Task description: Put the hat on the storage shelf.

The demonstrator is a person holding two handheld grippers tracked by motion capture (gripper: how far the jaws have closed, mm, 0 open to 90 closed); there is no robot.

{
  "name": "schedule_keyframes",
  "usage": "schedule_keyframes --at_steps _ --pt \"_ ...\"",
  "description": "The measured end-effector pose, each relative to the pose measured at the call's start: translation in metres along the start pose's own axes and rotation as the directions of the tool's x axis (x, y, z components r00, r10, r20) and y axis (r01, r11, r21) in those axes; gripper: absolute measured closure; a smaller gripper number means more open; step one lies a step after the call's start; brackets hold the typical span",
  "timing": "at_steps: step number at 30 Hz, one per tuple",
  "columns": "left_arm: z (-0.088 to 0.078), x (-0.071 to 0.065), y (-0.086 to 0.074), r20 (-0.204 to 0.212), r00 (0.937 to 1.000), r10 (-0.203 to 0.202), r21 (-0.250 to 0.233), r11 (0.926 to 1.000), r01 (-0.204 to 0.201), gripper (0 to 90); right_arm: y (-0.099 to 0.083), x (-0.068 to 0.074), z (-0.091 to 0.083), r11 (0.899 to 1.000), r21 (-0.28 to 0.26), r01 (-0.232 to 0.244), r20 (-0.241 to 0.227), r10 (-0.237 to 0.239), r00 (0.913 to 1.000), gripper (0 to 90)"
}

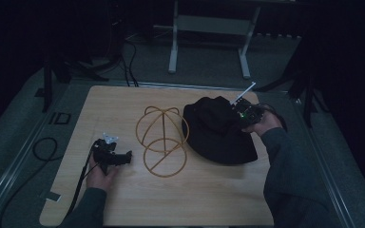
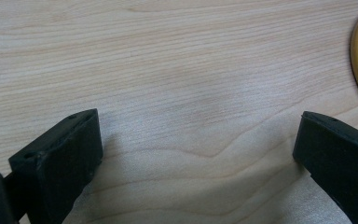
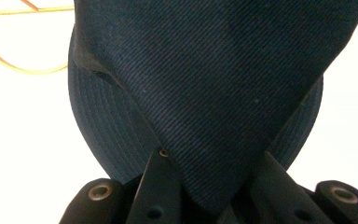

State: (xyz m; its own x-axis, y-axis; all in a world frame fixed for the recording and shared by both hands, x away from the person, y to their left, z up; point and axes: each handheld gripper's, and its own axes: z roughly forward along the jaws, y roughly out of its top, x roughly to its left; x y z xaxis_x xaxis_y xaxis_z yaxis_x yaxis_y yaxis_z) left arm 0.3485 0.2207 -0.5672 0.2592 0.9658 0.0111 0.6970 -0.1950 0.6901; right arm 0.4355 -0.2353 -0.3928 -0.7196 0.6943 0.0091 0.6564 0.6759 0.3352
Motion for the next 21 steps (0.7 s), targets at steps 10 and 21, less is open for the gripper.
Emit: schedule_keyframes --at_steps 10,21 --pt "0.000 0.000 0.000 0.000 1.0000 0.000 0.000 1.0000 0.000 1.5 -0.003 0.000 -0.021 0.999 -0.018 0.044 -0.010 -0.044 0.9990 85.3" --pt "0.000 0.000 0.000 0.000 1.0000 0.000 0.001 1.0000 0.000 1.5 -0.003 0.001 -0.042 0.995 -0.048 0.088 -0.030 -0.089 0.9955 85.5"
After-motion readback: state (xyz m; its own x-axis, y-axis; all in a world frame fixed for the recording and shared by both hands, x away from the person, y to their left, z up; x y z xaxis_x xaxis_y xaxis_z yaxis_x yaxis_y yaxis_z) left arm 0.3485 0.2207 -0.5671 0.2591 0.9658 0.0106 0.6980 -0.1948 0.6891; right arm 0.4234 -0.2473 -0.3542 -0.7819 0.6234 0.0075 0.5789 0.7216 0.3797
